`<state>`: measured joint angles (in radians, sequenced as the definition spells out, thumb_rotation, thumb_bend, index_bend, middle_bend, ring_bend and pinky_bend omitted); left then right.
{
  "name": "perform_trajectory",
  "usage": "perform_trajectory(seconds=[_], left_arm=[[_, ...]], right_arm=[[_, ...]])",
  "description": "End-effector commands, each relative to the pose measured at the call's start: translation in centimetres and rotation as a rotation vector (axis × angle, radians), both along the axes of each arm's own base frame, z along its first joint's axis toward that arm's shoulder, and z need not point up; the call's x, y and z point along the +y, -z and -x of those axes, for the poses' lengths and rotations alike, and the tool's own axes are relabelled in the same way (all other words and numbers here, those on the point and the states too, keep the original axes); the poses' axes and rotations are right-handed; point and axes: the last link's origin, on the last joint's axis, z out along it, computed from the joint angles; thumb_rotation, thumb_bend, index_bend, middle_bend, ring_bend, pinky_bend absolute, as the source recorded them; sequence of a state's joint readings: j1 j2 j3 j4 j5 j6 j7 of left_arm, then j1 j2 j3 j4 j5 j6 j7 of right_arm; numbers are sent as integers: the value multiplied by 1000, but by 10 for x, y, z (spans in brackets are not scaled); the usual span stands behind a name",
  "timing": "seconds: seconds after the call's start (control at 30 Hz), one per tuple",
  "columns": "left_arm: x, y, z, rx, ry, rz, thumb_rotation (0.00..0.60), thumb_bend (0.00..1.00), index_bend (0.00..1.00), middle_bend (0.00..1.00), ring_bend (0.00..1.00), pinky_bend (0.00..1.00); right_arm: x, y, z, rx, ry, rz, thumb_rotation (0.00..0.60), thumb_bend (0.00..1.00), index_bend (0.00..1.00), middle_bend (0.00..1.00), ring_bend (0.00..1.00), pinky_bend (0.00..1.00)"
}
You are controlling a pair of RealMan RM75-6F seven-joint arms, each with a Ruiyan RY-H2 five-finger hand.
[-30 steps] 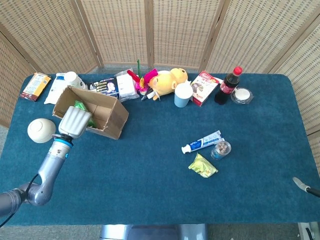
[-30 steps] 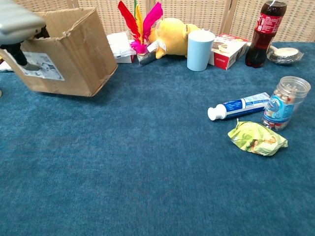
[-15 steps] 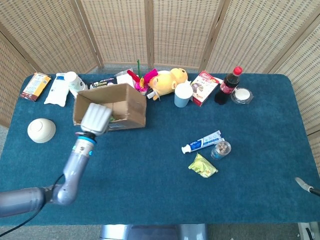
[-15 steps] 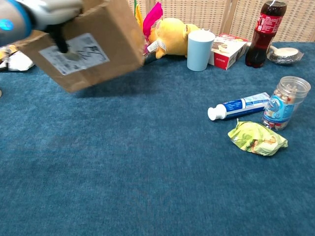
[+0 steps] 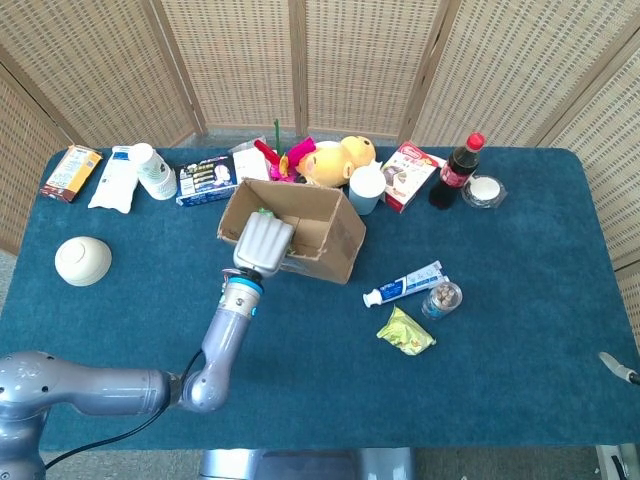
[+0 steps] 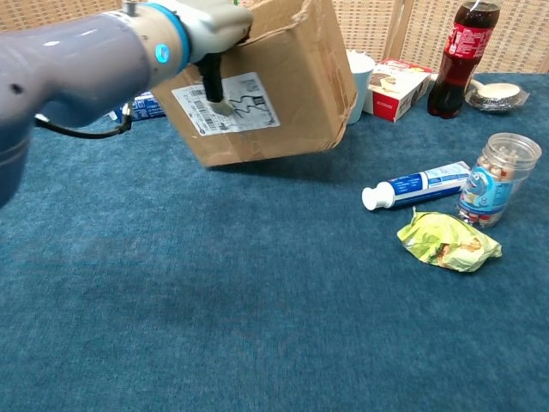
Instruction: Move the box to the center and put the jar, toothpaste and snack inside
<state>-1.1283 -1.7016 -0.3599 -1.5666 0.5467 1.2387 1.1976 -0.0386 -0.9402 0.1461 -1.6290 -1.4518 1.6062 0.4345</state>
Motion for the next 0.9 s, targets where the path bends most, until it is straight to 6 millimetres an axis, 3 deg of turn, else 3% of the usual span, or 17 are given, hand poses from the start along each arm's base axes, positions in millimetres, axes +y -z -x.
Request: perform_trajectory(seconds=[0.03, 0.67, 0.73, 0.83, 0.9], left_arm=[[2, 7, -10, -4, -2, 0, 600, 437, 716, 699, 688, 905], [8, 54, -33, 39, -16, 16, 600, 435, 702, 688, 690, 914], [8, 56, -33, 38, -20, 20, 600, 430, 647, 630, 652, 897], [7, 59, -34, 29, -31, 39, 600, 416, 403, 337, 389, 737], [6, 58, -36, 18, -25, 47, 600, 397, 213, 92, 154, 555]], right_arm=[[-1, 0, 0, -3, 0, -1, 600, 0, 28, 0, 0, 32], [-3, -5, 6, -40, 7, -5, 600, 0, 30, 0, 0, 32], [-3, -5, 7, -41, 7, -5, 600, 0, 30, 0, 0, 32], [-4, -5, 8, -44, 8, -7, 600, 0, 29, 0, 0, 32], [-4, -5, 8, -43, 7, -11, 600, 0, 30, 0, 0, 33]])
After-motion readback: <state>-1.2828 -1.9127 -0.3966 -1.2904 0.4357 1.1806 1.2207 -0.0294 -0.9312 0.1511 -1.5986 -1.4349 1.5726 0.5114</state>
